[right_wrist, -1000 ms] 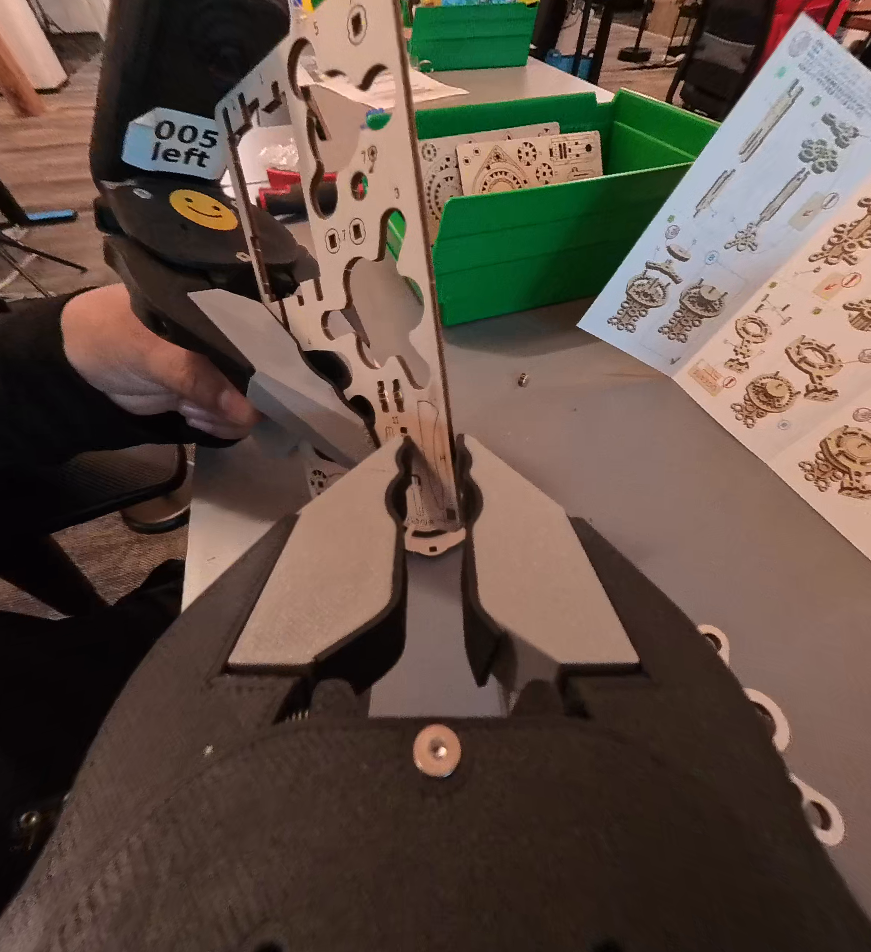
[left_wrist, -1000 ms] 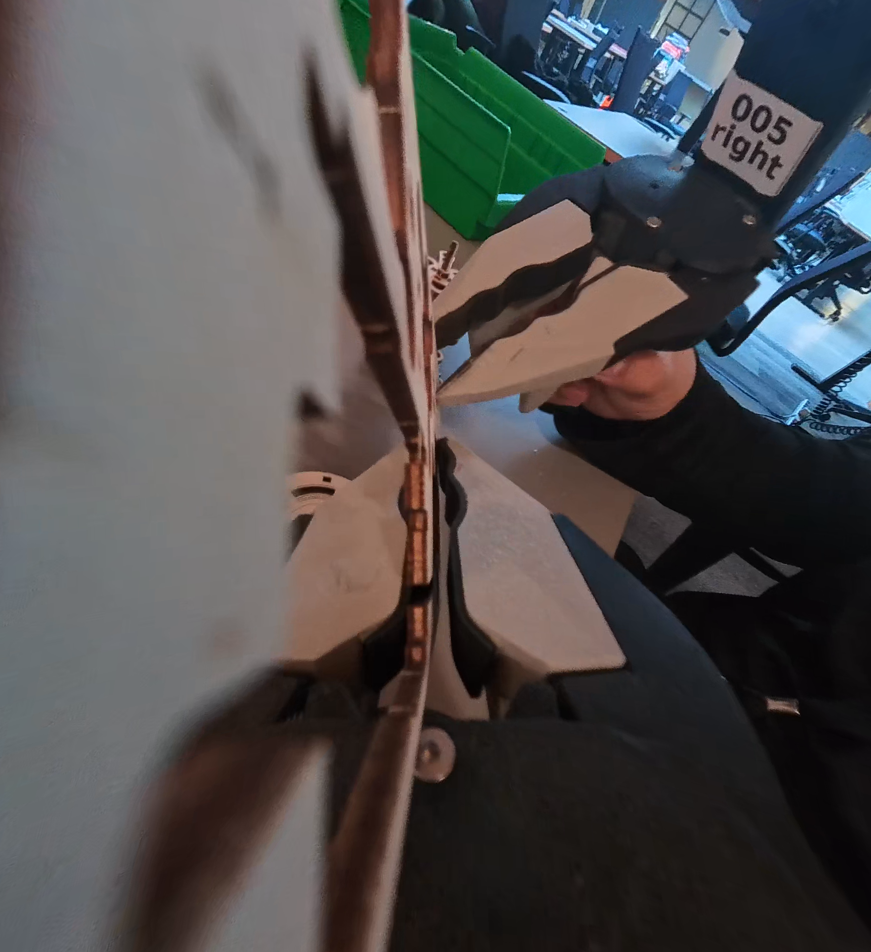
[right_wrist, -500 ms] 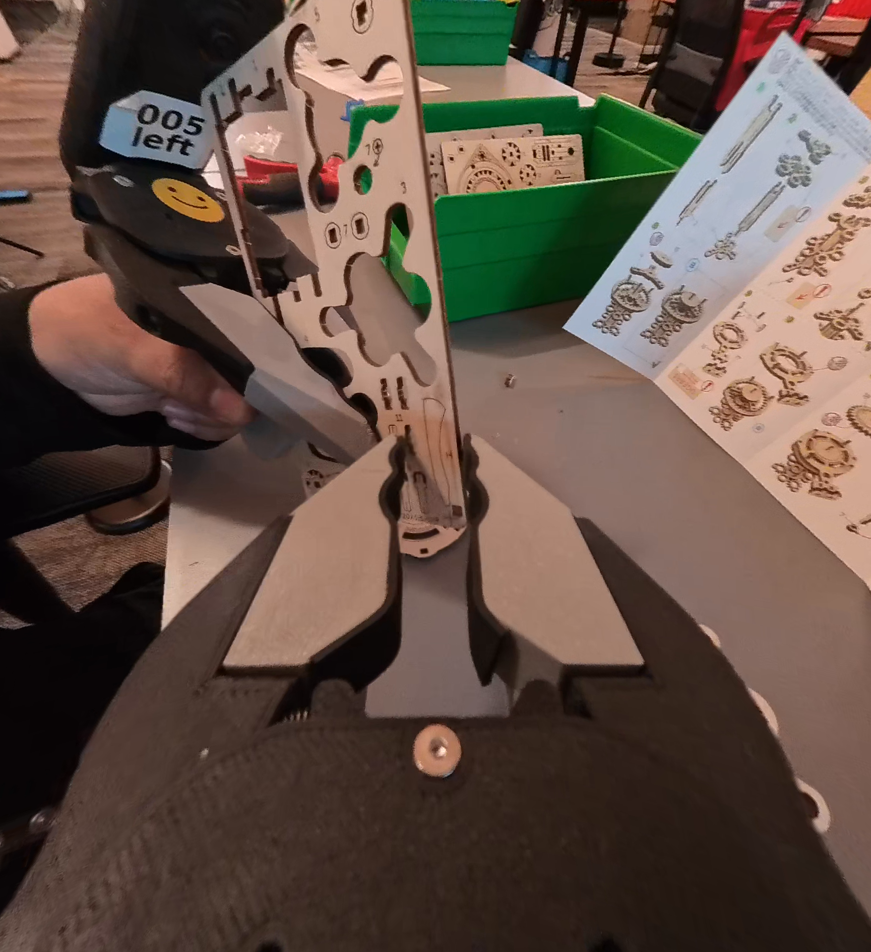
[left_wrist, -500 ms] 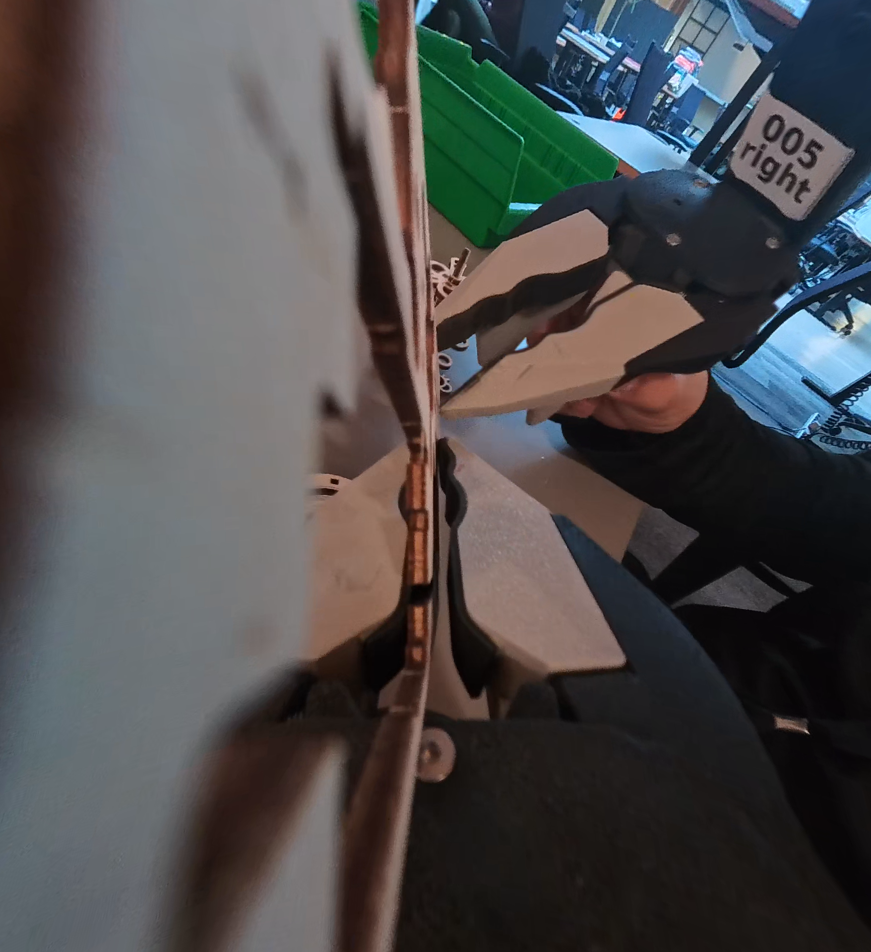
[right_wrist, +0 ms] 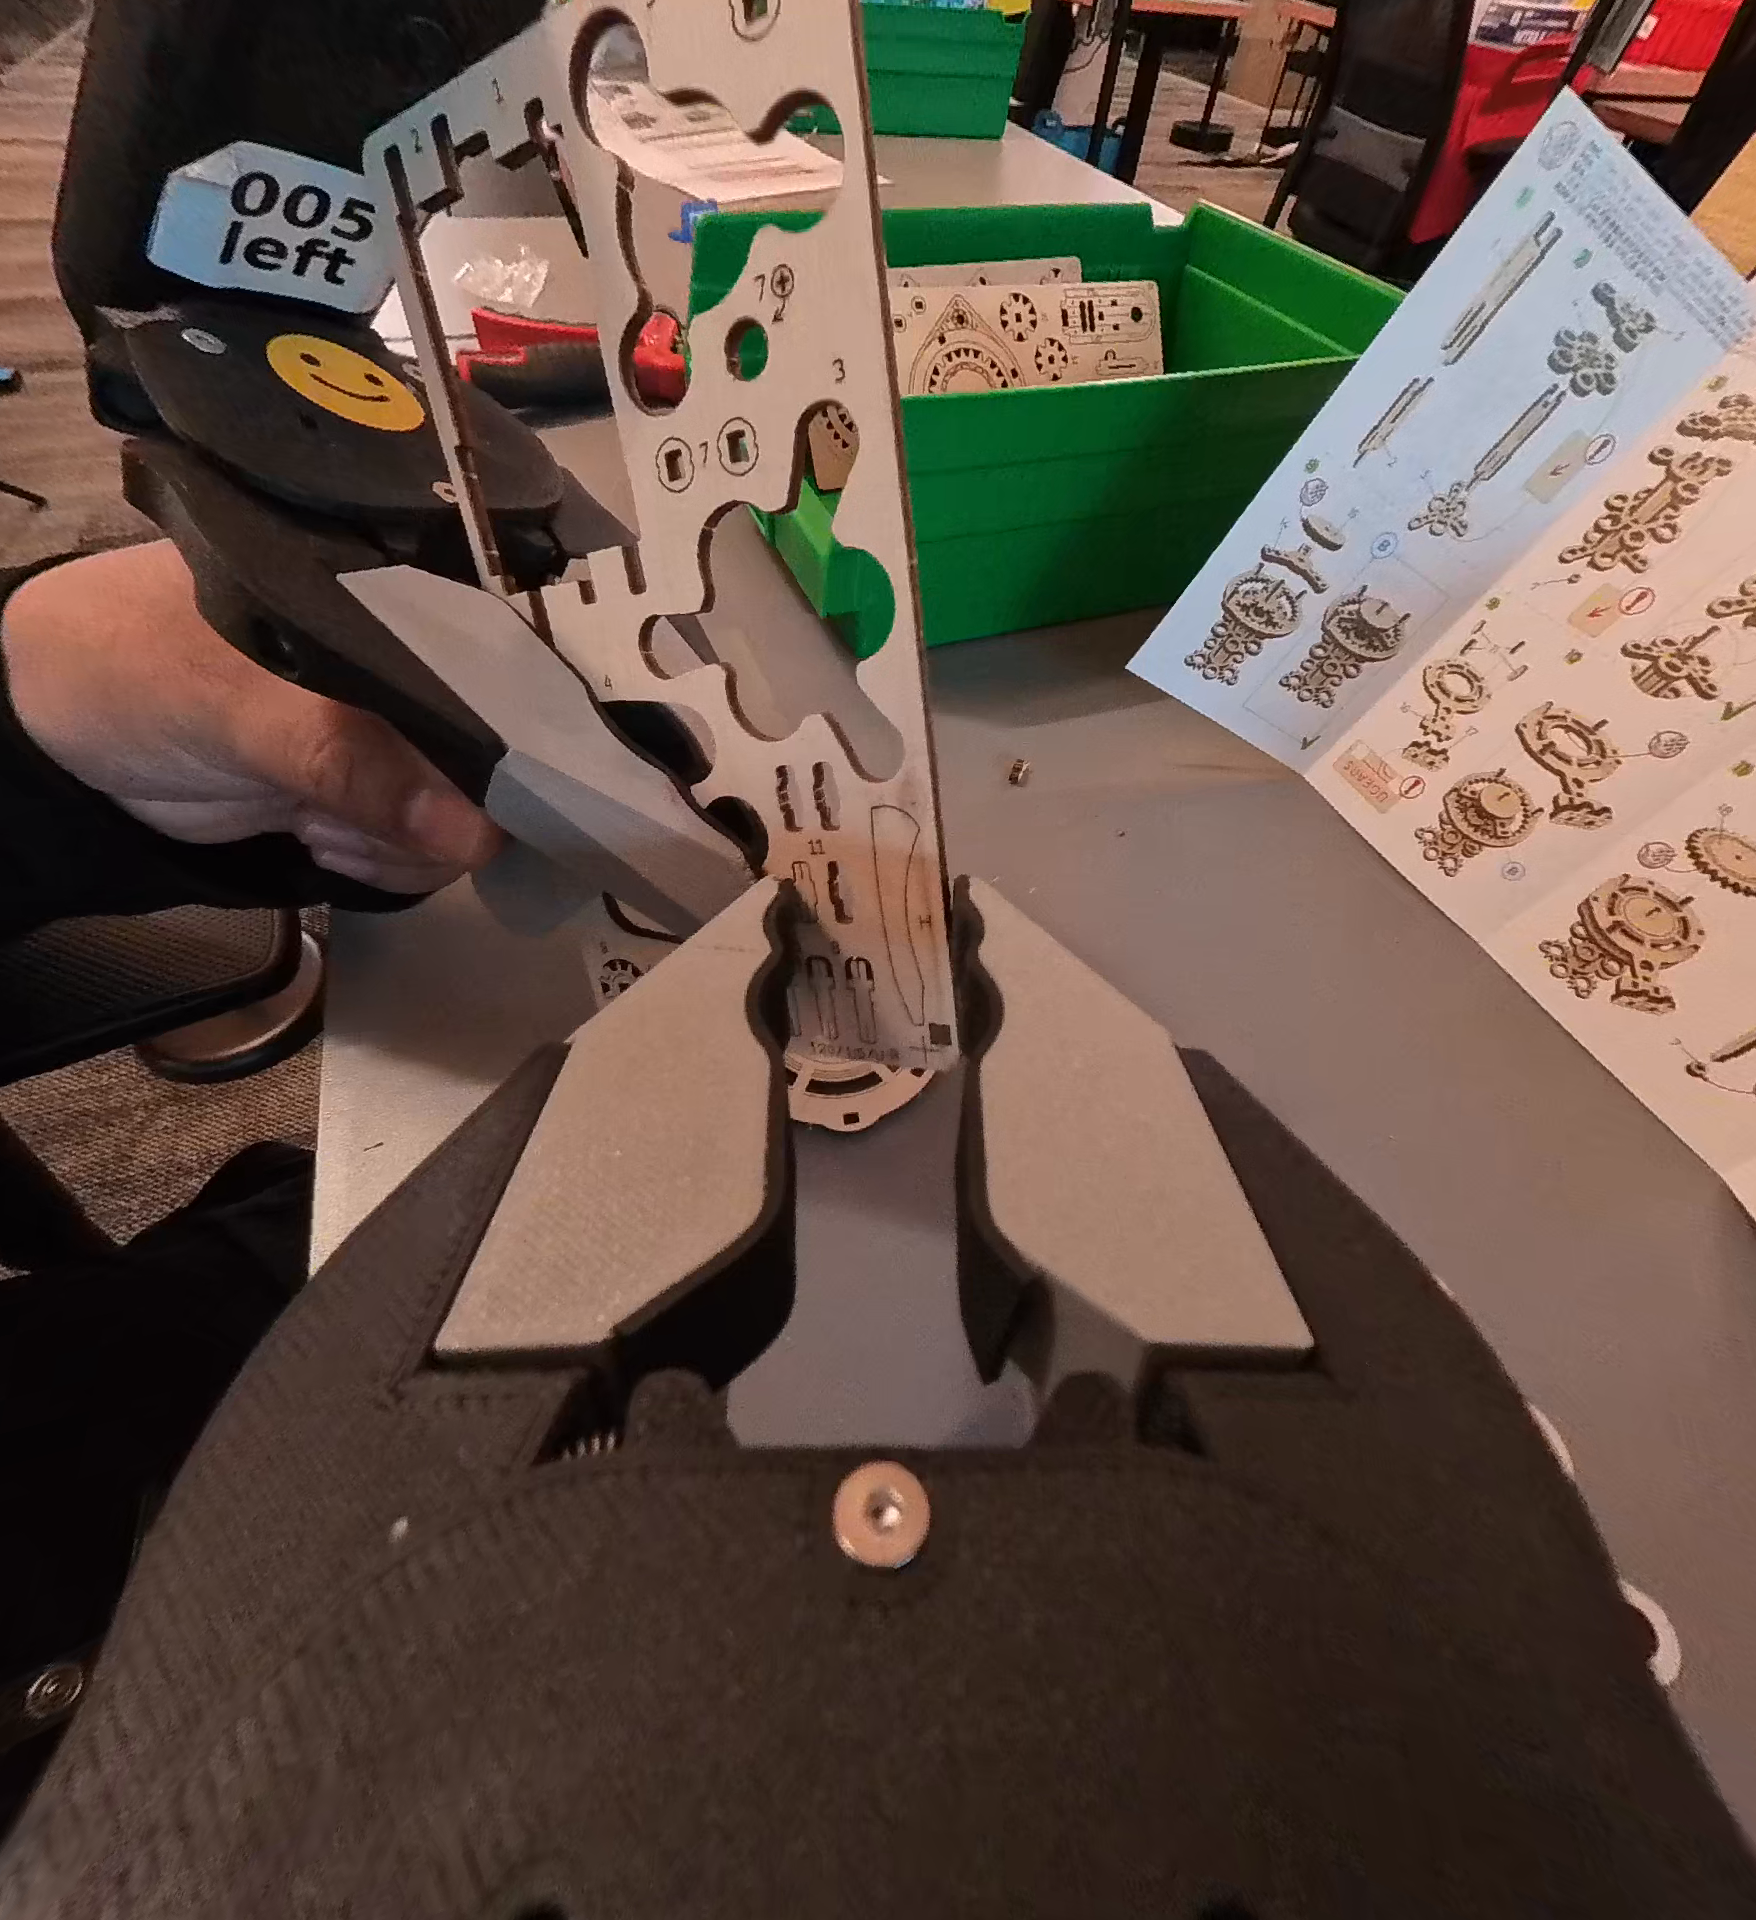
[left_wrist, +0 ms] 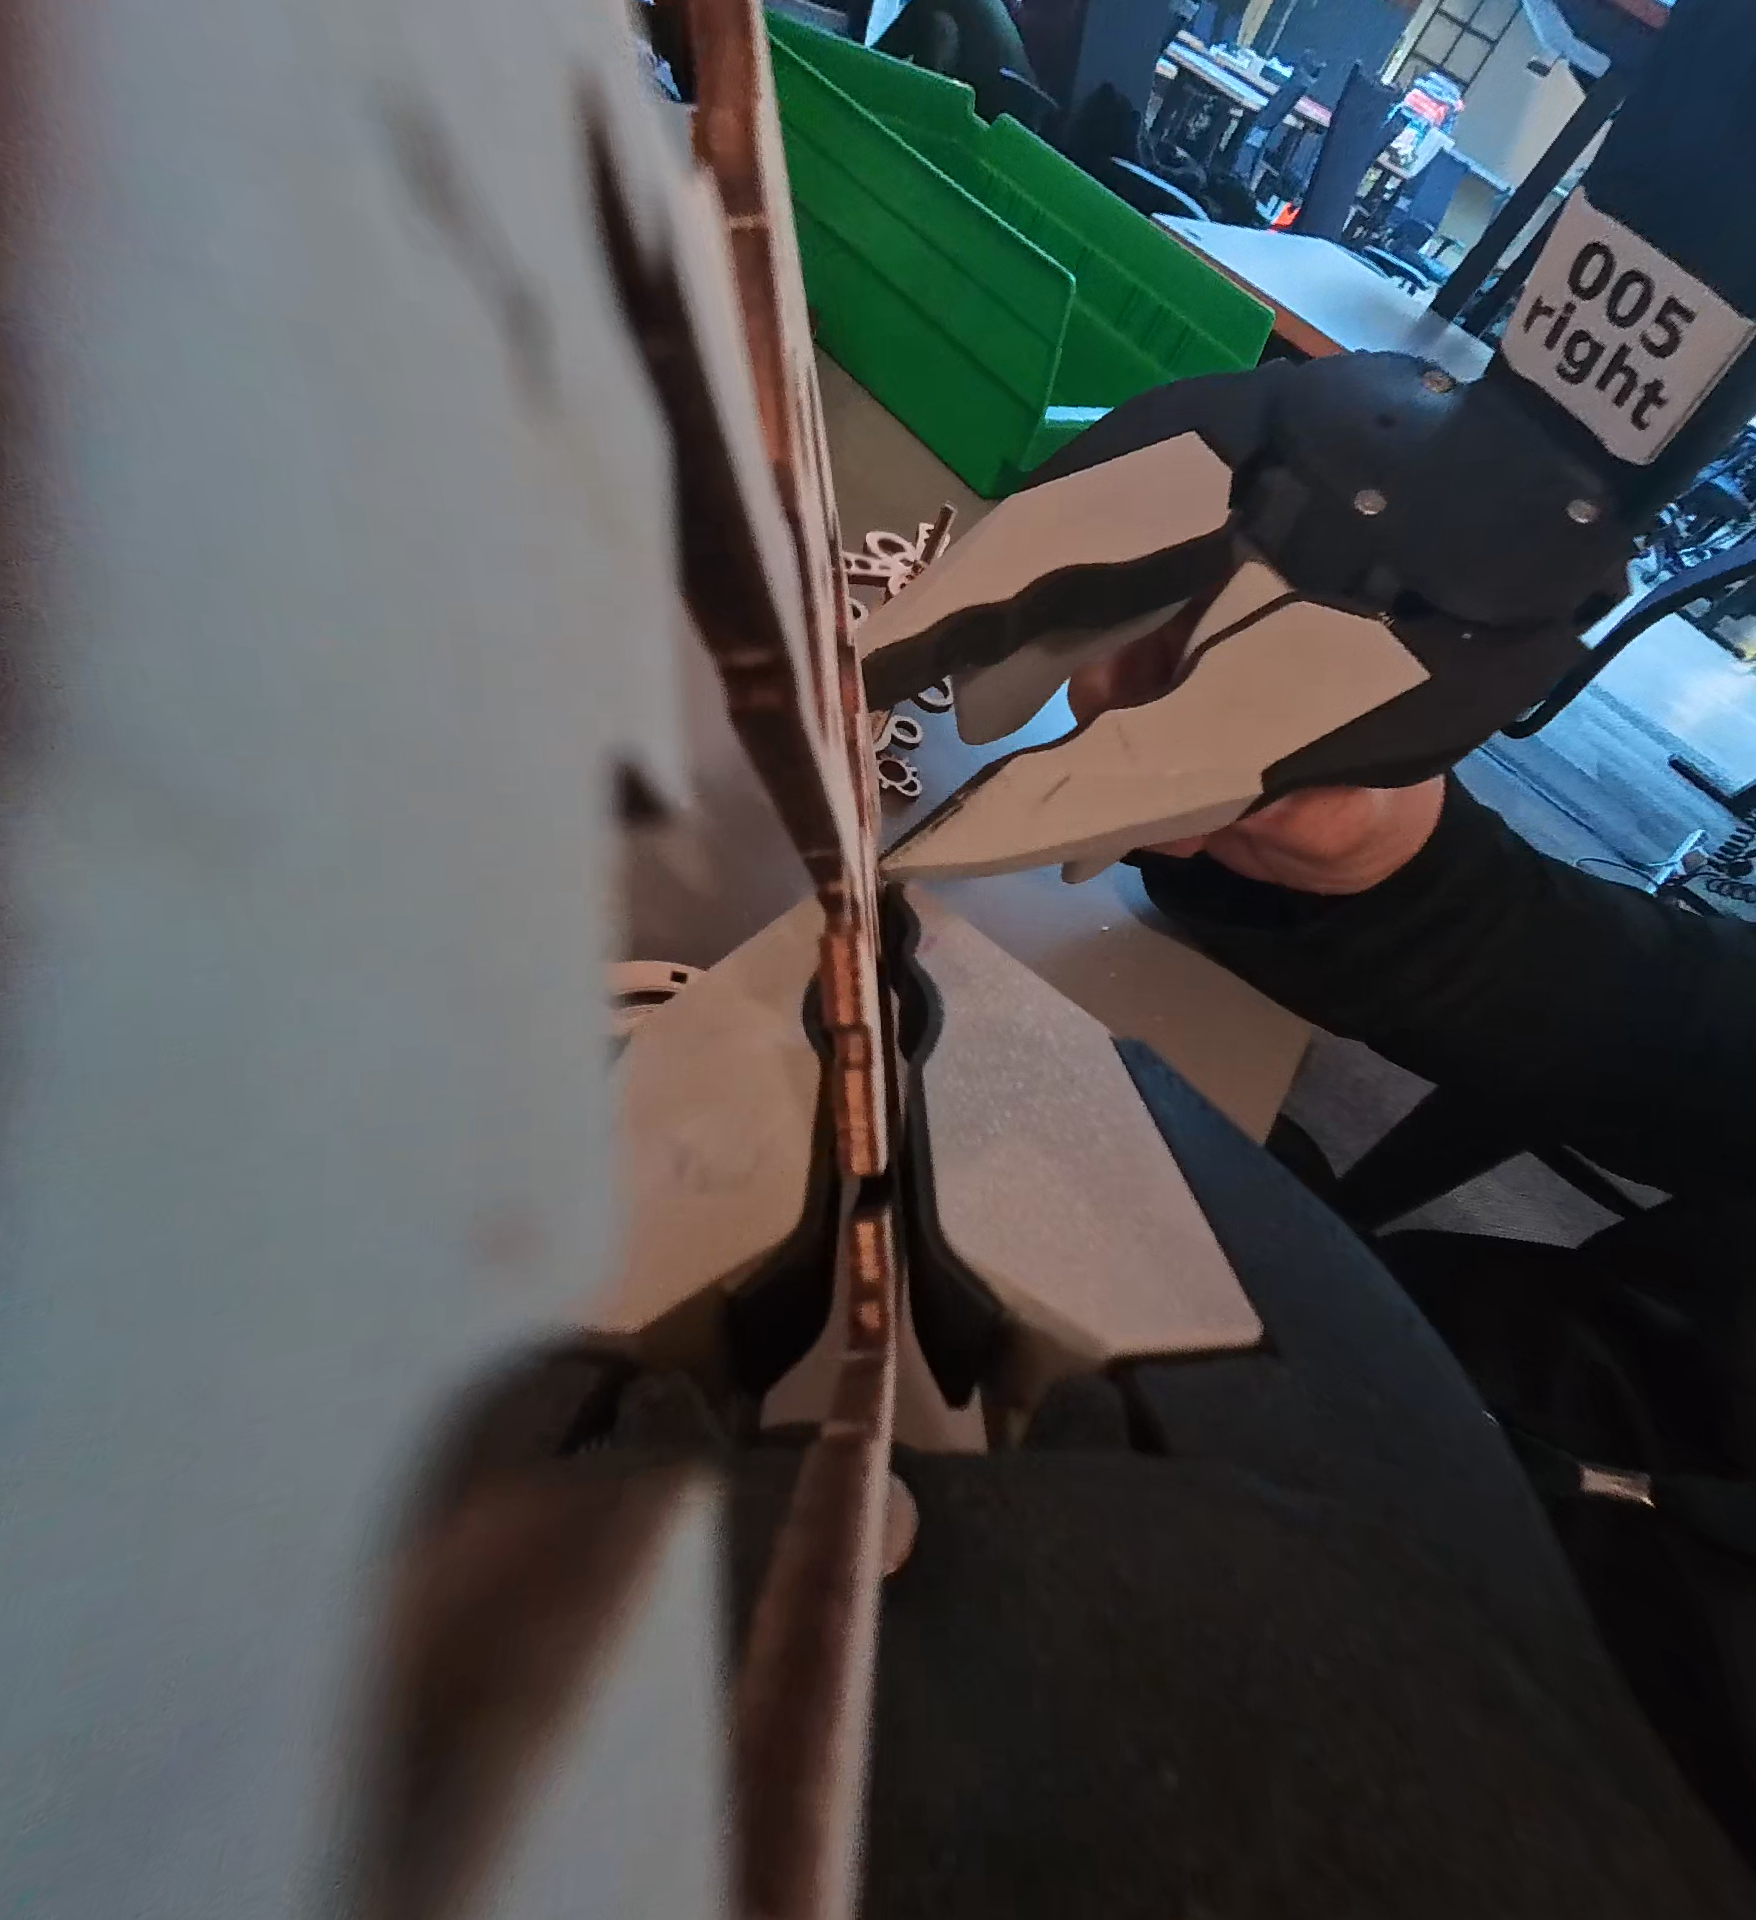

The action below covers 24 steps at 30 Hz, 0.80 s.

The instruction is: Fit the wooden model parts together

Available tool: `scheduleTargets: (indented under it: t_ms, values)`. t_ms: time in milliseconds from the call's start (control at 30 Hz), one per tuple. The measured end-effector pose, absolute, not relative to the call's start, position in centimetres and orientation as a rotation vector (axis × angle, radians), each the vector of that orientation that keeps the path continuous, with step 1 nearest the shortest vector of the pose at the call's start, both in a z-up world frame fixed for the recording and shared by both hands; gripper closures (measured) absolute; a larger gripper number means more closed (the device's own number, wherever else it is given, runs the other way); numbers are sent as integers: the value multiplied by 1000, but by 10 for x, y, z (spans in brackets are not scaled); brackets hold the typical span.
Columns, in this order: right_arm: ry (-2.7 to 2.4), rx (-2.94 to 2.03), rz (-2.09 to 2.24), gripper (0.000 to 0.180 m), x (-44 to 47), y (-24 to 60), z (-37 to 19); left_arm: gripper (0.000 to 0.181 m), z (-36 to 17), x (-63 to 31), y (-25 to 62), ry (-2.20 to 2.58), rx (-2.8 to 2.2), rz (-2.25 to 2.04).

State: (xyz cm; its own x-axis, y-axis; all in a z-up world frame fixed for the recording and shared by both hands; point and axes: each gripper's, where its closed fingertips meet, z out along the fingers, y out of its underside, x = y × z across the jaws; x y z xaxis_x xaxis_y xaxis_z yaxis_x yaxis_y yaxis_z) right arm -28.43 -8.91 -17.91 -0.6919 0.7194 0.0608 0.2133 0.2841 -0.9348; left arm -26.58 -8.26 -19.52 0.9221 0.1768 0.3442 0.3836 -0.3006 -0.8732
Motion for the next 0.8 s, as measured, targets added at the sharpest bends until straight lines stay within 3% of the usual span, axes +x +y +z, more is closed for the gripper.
scheduleTargets:
  t_ms: [800]
  values:
    - [-2122,-848,1322,158,-284,-90,-187,179,-206,-268,-86,-362,-2003,-23]
